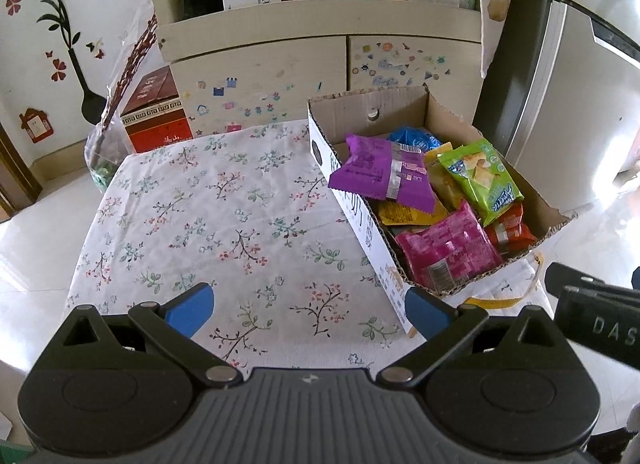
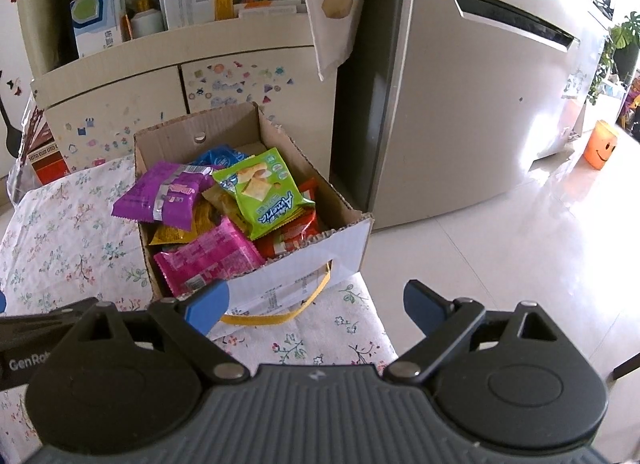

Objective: Organize snacks

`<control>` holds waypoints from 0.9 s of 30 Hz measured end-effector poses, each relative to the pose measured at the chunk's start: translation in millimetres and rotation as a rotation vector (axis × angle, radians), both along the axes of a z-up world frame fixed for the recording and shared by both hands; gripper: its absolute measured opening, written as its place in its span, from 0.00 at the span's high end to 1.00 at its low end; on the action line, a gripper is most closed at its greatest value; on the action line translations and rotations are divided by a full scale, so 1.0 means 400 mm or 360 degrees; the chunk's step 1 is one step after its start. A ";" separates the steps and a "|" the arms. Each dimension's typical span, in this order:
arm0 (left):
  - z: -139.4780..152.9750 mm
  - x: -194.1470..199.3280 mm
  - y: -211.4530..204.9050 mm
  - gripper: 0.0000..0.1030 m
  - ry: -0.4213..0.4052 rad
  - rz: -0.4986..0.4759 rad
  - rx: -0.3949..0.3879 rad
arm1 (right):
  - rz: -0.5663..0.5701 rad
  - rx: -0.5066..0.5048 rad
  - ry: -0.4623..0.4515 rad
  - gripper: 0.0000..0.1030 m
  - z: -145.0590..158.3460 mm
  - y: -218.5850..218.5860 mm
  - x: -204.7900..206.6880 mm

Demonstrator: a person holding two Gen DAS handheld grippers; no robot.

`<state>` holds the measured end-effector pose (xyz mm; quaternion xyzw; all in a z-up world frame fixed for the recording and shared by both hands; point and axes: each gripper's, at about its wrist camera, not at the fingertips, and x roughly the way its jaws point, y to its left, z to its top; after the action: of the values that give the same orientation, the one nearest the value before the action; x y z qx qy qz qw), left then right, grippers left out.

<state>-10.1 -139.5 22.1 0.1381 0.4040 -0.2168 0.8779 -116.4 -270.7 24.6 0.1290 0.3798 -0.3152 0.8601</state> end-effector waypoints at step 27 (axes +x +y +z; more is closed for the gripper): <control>0.002 -0.010 -0.039 0.00 -0.0116 0.0004 0.0142 | 0.0009 -0.0051 0.0052 0.08 -0.014 0.015 0.012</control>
<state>-14.3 -155.1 22.9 0.1846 0.3813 -0.1923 0.8852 -111.5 -264.8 19.0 0.1089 0.3892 -0.3209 0.8566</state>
